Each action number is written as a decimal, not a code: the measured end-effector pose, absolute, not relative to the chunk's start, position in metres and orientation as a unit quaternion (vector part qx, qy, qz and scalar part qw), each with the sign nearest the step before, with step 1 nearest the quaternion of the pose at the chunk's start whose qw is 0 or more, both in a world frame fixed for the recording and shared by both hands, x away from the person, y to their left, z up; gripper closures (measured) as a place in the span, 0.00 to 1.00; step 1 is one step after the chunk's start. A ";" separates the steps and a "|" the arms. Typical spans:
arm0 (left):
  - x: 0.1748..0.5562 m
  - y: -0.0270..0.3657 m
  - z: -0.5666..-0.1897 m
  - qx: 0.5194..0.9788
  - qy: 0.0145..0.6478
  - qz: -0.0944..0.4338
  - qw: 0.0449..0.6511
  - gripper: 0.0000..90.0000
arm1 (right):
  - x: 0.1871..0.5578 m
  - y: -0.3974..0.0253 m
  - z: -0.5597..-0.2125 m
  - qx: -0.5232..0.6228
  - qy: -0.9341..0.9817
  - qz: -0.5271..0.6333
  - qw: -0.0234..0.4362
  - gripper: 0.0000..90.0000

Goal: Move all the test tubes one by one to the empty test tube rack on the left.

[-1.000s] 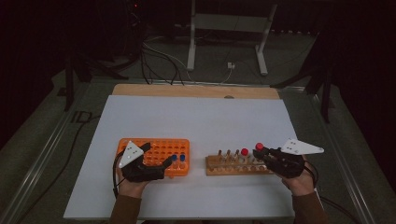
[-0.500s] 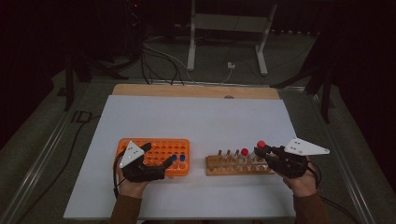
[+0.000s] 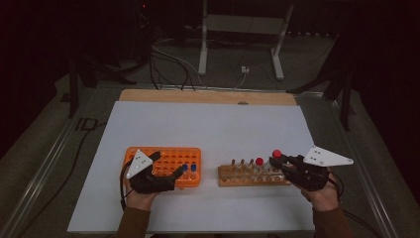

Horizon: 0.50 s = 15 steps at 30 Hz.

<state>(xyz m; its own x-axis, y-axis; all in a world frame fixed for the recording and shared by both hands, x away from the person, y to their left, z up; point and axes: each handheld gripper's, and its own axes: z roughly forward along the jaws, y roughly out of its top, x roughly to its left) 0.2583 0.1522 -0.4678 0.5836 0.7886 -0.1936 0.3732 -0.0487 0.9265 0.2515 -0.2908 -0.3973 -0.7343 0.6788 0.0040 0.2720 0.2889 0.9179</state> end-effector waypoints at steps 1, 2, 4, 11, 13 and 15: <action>0.258 0.152 -0.467 0.700 0.415 0.189 0.550 0.02 | 0.251 -0.290 -0.397 0.304 0.779 0.512 0.198 0.83; 0.258 0.152 -0.467 0.699 0.414 0.188 0.551 0.02 | 0.251 -0.289 -0.396 0.304 0.780 0.512 0.196 0.83; 0.258 0.151 -0.467 0.698 0.413 0.189 0.553 0.02 | 0.250 -0.287 -0.396 0.301 0.781 0.512 0.193 0.83; 0.256 0.149 -0.463 0.698 0.407 0.194 0.556 0.02 | 0.248 -0.281 -0.395 0.292 0.786 0.513 0.183 0.83; 0.255 0.148 -0.462 0.699 0.404 0.196 0.557 0.02 | 0.248 -0.279 -0.395 0.289 0.787 0.515 0.179 0.83; 0.254 0.146 -0.461 0.700 0.401 0.198 0.558 0.02 | 0.248 -0.276 -0.396 0.285 0.789 0.514 0.177 0.83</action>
